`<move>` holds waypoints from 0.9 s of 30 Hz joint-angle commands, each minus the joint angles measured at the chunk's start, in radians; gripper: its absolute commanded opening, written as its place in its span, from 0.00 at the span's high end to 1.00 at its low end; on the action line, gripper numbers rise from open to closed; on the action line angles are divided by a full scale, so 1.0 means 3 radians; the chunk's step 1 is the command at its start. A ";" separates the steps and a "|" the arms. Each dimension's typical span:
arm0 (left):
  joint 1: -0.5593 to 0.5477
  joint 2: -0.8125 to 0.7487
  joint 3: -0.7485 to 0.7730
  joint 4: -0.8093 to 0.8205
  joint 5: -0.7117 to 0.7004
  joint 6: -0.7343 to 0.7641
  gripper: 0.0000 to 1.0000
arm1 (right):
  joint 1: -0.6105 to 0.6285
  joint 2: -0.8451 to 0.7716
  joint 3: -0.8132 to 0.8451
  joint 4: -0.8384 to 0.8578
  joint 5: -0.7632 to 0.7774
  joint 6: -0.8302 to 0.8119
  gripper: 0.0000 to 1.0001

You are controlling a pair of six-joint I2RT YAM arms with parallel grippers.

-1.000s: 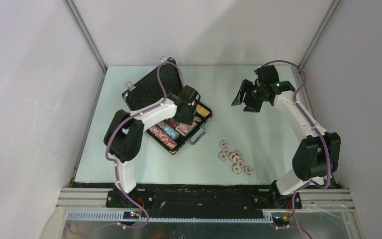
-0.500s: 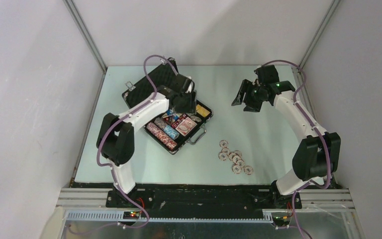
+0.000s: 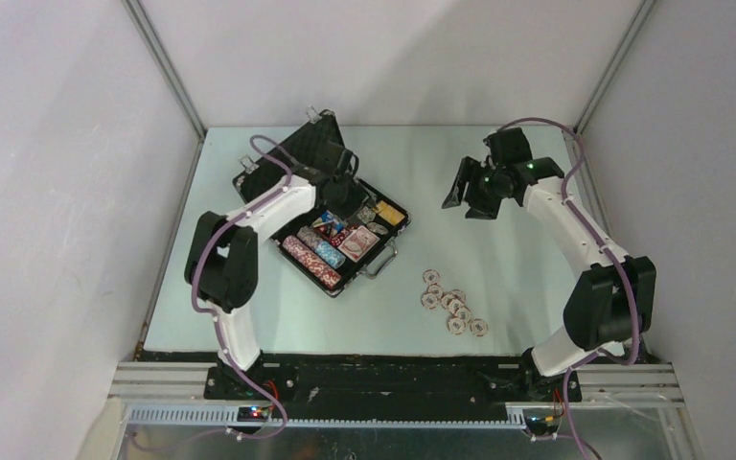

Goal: Pack up texas hold em set

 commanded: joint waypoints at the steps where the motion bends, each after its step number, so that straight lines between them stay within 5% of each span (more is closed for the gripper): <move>1: -0.0051 -0.0243 -0.0412 0.0333 -0.0186 -0.0992 0.43 | 0.0128 -0.0194 -0.0068 0.0033 0.0071 0.0080 0.36; 8: -0.0127 -0.0144 -0.0460 0.0526 -0.0428 -0.1396 0.45 | 0.0152 -0.0280 -0.0072 0.0045 0.0070 0.0094 0.36; 27: -0.0337 -0.0003 -0.0511 0.0518 -0.0960 -0.1198 0.52 | 0.0134 -0.0297 -0.0080 -0.0041 0.0078 0.0098 0.37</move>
